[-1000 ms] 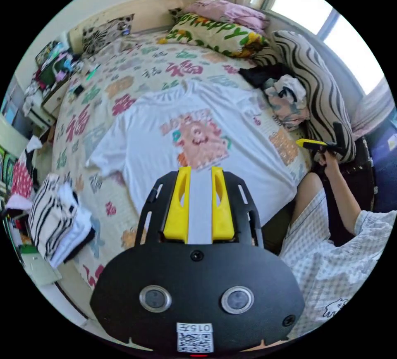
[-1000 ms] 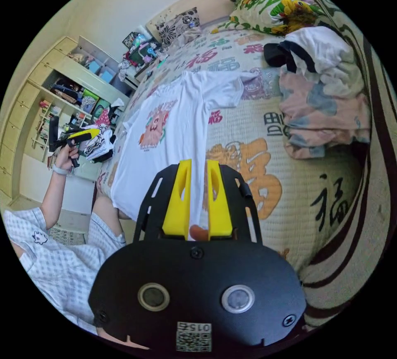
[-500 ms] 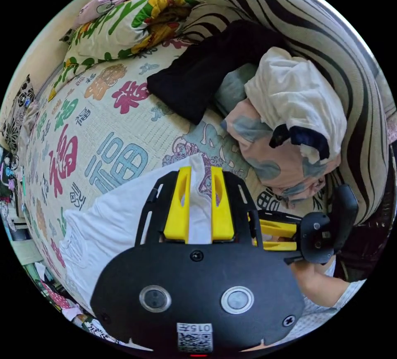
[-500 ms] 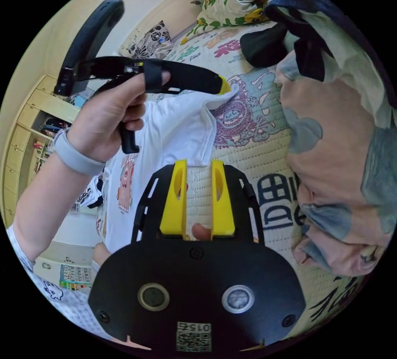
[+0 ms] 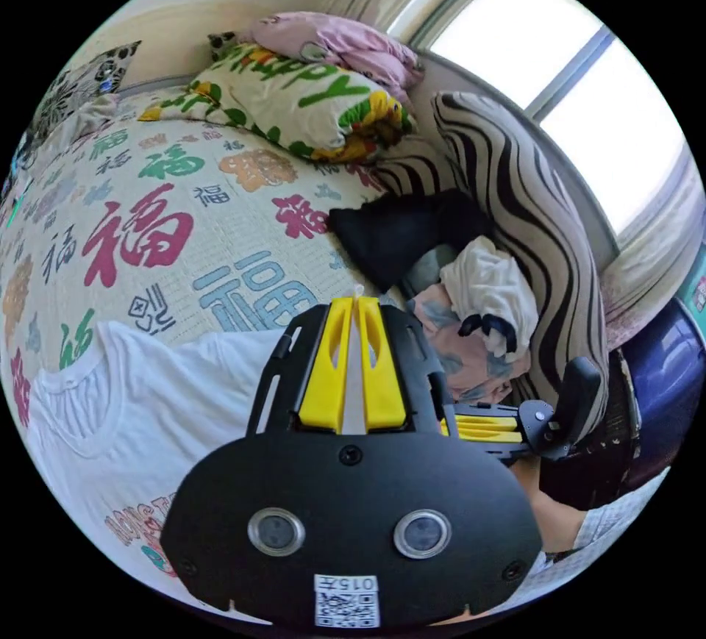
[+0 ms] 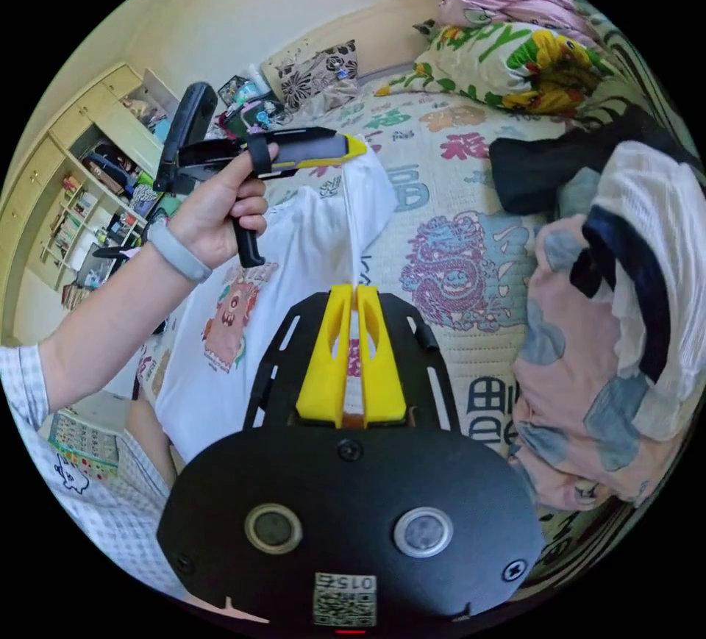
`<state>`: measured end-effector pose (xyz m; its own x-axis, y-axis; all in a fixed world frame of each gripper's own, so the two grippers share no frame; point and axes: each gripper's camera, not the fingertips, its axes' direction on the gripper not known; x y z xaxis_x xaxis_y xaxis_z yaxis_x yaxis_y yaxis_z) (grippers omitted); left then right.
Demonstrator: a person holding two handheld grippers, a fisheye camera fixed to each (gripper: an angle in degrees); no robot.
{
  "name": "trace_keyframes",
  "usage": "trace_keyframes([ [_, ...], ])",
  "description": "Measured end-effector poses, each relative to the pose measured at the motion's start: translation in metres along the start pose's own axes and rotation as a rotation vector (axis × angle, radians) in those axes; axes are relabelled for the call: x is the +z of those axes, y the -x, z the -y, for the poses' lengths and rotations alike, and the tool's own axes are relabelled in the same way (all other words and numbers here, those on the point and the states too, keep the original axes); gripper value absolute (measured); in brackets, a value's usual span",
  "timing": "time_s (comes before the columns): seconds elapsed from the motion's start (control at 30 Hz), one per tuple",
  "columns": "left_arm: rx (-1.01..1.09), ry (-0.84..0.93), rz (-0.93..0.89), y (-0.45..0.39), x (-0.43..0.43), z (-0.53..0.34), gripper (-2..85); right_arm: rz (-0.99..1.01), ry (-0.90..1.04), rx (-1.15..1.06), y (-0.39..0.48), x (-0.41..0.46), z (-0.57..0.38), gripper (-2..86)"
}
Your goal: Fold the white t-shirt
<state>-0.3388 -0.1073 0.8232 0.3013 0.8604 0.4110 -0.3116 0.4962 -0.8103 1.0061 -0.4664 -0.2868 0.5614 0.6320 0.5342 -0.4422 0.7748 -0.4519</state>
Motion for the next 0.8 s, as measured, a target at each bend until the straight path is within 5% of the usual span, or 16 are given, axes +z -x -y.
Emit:
trace_keyframes([
  [0.17,-0.147,-0.176,-0.008,0.088,-0.104,-0.078,-0.3,0.033,0.0,-0.208,0.061,-0.001,0.012,0.4],
  [0.47,-0.402,-0.149,0.041,0.18,-0.13,-0.204,0.2,0.07,0.263,-0.369,0.133,0.089,0.003,1.5],
  [0.63,-0.433,-0.14,0.079,0.188,-0.14,-0.225,2.7,0.115,0.39,-0.402,0.133,0.112,-0.002,6.2],
  [0.8,-0.316,-0.293,0.26,0.156,-0.18,-0.204,3.8,0.104,0.253,-0.349,0.109,0.083,0.013,7.0],
])
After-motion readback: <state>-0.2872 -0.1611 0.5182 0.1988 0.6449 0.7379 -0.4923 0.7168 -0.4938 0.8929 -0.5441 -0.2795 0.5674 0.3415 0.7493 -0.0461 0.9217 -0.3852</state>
